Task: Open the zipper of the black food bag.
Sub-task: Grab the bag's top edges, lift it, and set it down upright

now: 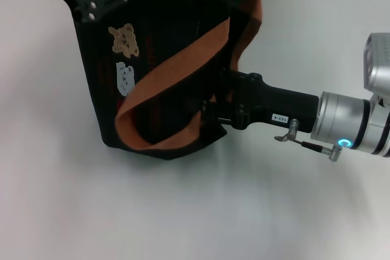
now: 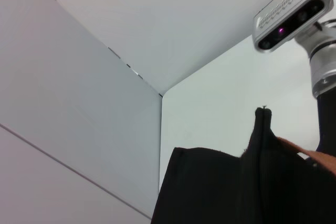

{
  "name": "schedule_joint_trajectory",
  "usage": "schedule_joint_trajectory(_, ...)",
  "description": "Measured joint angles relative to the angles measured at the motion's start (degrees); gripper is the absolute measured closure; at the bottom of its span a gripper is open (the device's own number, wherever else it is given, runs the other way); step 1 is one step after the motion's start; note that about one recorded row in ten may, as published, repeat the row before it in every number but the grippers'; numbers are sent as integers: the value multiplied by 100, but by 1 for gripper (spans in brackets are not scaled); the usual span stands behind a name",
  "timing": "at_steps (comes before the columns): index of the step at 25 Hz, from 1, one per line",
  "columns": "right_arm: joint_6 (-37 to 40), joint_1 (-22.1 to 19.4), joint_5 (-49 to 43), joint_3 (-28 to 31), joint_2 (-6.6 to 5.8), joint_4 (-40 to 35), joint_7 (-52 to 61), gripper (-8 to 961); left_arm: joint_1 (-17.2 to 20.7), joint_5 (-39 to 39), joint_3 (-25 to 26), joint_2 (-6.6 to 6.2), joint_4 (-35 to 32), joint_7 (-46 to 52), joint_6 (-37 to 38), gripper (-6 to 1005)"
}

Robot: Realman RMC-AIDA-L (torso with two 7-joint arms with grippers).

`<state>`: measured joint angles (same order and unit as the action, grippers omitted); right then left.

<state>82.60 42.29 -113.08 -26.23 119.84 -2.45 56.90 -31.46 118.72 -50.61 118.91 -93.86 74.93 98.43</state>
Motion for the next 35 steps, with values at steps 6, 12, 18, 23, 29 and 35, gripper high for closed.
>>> schedule_joint_trajectory(6,583,-474,12,6,-50,-388,146,290,60,-31,-62,-5,535,-233,-215,929)
schedule_joint_trajectory(12,1299,-1138,210,16,-68,-1089,348,294,108,-31,-101,-15,717,-283,-288,929)
schedule_joint_trajectory(18,1737,-1659,1150,14,-74,-1318,-74,299,147,1,-254,-12,796,-257,-387,929)
schedule_joint_trajectory(23,1776,-1575,1513,6,-41,-871,-1033,303,180,-5,-513,-9,867,-220,-609,930)
schedule_joint_trajectory(29,1292,-1175,1637,72,-16,-124,-2494,307,184,-5,-661,-8,939,-201,-772,930)
schedule_joint_trajectory(35,1072,-1135,1713,403,-13,210,-3550,476,194,-14,-664,-8,940,-160,-779,930)
